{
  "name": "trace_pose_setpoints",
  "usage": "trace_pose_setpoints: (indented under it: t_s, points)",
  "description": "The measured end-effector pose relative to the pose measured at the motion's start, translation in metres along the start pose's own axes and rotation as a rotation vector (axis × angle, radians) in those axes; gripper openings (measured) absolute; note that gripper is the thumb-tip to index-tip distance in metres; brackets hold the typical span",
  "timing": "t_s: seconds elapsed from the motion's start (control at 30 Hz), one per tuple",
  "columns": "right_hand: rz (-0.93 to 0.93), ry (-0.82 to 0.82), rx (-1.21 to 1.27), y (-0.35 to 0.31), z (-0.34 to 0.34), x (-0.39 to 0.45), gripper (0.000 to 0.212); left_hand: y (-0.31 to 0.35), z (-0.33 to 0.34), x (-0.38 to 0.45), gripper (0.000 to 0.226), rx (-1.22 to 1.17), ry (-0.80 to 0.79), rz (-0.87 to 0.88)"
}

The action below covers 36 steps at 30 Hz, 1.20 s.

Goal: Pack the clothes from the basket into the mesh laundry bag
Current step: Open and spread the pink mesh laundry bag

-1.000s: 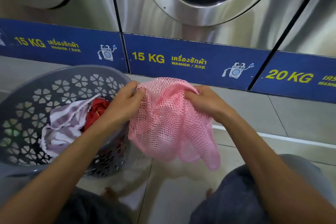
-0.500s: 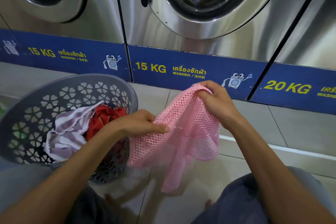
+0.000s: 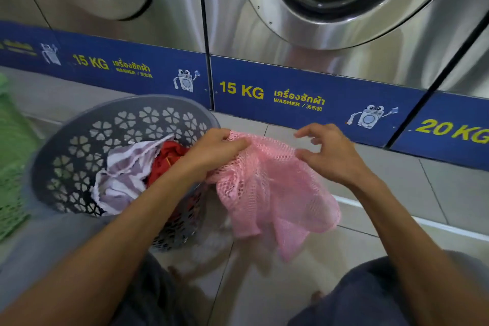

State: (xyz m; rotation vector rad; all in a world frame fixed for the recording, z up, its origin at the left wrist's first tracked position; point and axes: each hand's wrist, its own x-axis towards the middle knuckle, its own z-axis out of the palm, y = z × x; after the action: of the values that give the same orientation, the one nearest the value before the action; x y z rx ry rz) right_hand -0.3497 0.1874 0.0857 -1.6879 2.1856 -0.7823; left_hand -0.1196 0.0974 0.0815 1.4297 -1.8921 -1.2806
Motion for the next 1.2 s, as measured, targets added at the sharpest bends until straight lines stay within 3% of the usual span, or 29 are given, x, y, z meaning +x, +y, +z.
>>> trace_pose_setpoints:
  t_s: [0.1,0.17,0.2,0.27,0.3,0.37,0.5,0.6,0.7,0.8,0.93,1.03,1.2]
  points:
    - [-0.032,-0.404,0.474,-0.036,0.013,-0.019,0.035,0.003,0.003,0.003,0.027,-0.286,-0.060,-0.110]
    - [-0.053,-0.504,0.480,-0.048,0.023,-0.025,0.053,0.005,0.004,0.002,0.027,-0.427,-0.093,-0.138]
    - [-0.077,-0.456,0.421,-0.048,0.031,-0.024,0.056,0.007,0.004,0.001,0.025,-0.469,-0.119,-0.141]
    - [-0.111,-0.235,0.287,-0.040,0.042,-0.013,0.031,0.009,0.002,-0.001,0.015,-0.560,-0.191,-0.135]
    - [-0.080,-0.139,0.311,-0.035,0.044,-0.008,0.017,0.010,0.001,-0.002,0.012,-0.599,-0.208,-0.132]
    - [0.081,-0.042,0.549,-0.035,0.038,0.000,0.022,0.009,-0.002,-0.001,0.030,-0.540,-0.193,-0.076]
    - [0.360,-0.094,1.033,-0.041,0.022,0.003,0.023,0.001,0.001,-0.005,0.059,-0.158,-0.221,0.103]
    - [0.410,-0.167,1.155,-0.044,0.020,0.002,0.028,-0.003,0.012,-0.008,0.044,-0.060,-0.307,0.155]
    - [0.422,-0.205,1.182,-0.046,0.018,0.001,0.033,-0.004,0.021,-0.009,0.023,-0.057,-0.315,0.209]
    - [0.417,-0.188,1.182,-0.043,0.010,0.003,0.031,-0.006,0.021,-0.007,0.037,-0.060,-0.278,0.210]
    - [0.391,-0.093,1.128,-0.036,-0.009,0.007,0.029,-0.010,0.016,-0.004,0.060,0.109,-0.286,0.141]
    - [0.381,-0.048,1.056,-0.032,-0.024,0.007,0.029,-0.013,0.016,-0.003,0.046,0.280,-0.358,0.178]
    - [0.346,0.088,0.905,-0.018,-0.045,0.008,0.028,-0.017,0.013,0.000,0.044,0.264,-0.311,0.181]
